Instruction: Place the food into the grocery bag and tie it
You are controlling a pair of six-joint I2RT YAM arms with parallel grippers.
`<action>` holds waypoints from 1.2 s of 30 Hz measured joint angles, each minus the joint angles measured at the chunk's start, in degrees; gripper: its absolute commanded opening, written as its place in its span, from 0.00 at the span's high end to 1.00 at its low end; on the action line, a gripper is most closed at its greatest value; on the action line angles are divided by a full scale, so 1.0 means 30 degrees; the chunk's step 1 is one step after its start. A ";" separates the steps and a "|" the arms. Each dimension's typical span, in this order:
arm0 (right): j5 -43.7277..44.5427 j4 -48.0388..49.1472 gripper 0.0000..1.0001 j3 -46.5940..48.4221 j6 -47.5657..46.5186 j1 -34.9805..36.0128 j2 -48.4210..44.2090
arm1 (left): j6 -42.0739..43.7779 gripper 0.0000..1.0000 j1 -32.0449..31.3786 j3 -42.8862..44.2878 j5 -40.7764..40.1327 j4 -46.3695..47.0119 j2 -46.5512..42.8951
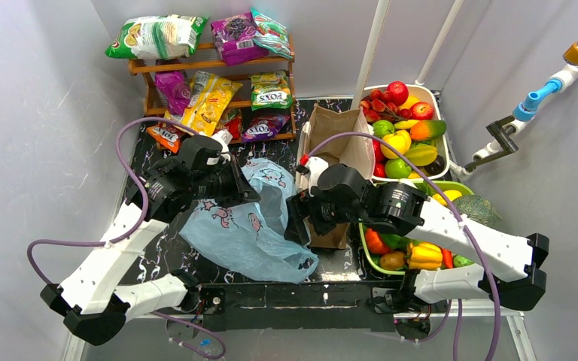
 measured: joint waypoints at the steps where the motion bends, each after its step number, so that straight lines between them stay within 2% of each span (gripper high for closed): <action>1: 0.0066 0.0087 0.11 0.0000 -0.0007 0.0022 0.0029 | -0.0007 1.00 0.0000 -0.0044 0.0000 0.0007 -0.0022; 5: 0.0342 0.0182 0.16 0.0444 0.0007 0.0168 0.0532 | -0.0022 1.00 0.0007 -0.0219 0.0000 0.0015 -0.0073; 13: 0.0517 0.0386 0.43 0.2106 -0.0007 0.1056 0.3060 | -0.0022 1.00 0.0007 -0.0240 -0.0007 0.0000 -0.0444; 15: 0.0685 0.0335 0.56 0.2608 -0.0022 0.1275 0.3548 | -0.0022 1.00 0.0007 -0.0240 -0.0022 -0.0073 -0.0590; 18: 0.0933 0.0029 0.82 0.3271 -0.0109 0.1501 0.3949 | -0.0015 1.00 0.0007 -0.0240 -0.0117 -0.0219 -0.0918; 20: 0.1231 -0.0437 0.92 0.3789 -0.0153 0.1588 0.4036 | -0.0015 1.00 0.0007 -0.0240 -0.0160 -0.0335 -0.1151; 23: 0.1800 -0.1355 0.98 0.4932 -0.0233 0.1617 0.4146 | -0.0015 1.00 0.0007 -0.0240 -0.0168 -0.0641 -0.1464; 29: 0.3985 -0.3789 0.99 0.9194 -0.1027 0.1610 0.4539 | -0.0015 1.00 0.0007 -0.0240 -0.0138 -0.1428 -0.2120; 33: 0.5122 -0.4605 0.99 1.1868 -0.1953 0.1610 0.4685 | -0.0029 0.85 0.0007 -0.0852 0.0219 -0.1530 -0.2965; 36: 0.5326 -0.4976 0.99 1.2859 -0.2412 0.1610 0.4787 | -0.0073 0.41 0.0000 -0.1683 0.0648 -0.1552 -0.3432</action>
